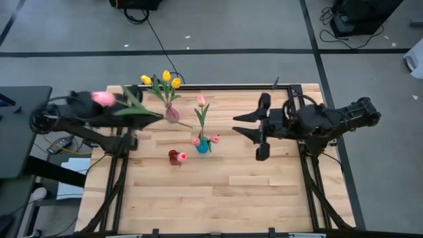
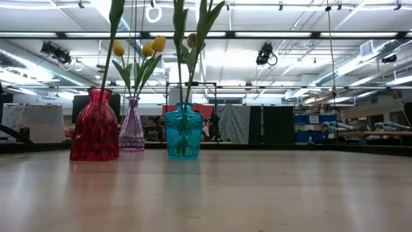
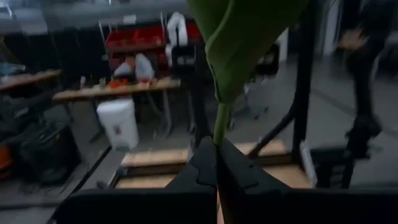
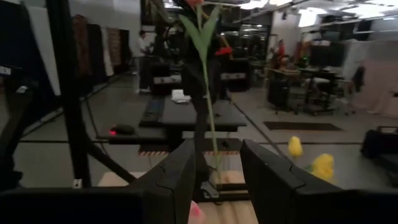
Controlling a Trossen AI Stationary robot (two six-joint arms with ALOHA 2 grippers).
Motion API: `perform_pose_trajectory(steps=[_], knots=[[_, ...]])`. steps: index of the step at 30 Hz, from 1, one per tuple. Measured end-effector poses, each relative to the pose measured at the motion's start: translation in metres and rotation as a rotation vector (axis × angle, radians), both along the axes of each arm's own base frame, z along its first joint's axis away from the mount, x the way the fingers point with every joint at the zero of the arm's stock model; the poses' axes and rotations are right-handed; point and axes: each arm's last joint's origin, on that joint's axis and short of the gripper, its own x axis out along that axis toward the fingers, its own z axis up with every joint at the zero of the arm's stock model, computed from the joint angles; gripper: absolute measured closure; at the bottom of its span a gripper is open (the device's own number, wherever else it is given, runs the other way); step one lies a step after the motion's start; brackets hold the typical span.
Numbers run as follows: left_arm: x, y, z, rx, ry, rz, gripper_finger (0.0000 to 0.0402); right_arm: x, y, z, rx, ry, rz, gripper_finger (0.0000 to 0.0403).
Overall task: Sort flowers into vase by color
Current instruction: Put the pink flower into the red flower vase
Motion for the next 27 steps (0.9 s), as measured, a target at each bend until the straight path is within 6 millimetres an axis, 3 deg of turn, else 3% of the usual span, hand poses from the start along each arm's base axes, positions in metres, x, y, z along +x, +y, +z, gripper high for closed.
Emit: perform_pose_trajectory(steps=[5,9,14,20,27], knots=[[-0.027,0.005,0.012,-0.048,-0.109,-0.059,0.0401,-0.014,0.007,0.005,-0.008,-0.010,-0.057,0.0261],[-0.045,0.010,0.020,-0.110,-0.153,-0.011,0.0401,-0.014,0.012,0.001,-0.018,0.024,-0.092,0.0263],[-0.054,0.014,0.026,-0.104,-0.124,0.050,0.0401,-0.015,0.012,-0.010,-0.003,0.124,-0.095,0.0263],[-0.053,0.014,0.011,-0.062,0.028,0.054,0.0401,-0.023,0.011,-0.022,0.025,0.199,-0.110,0.0263],[-0.042,0.010,-0.024,-0.093,0.229,0.021,0.0401,-0.037,0.007,-0.048,0.057,0.189,-0.154,0.0263]])
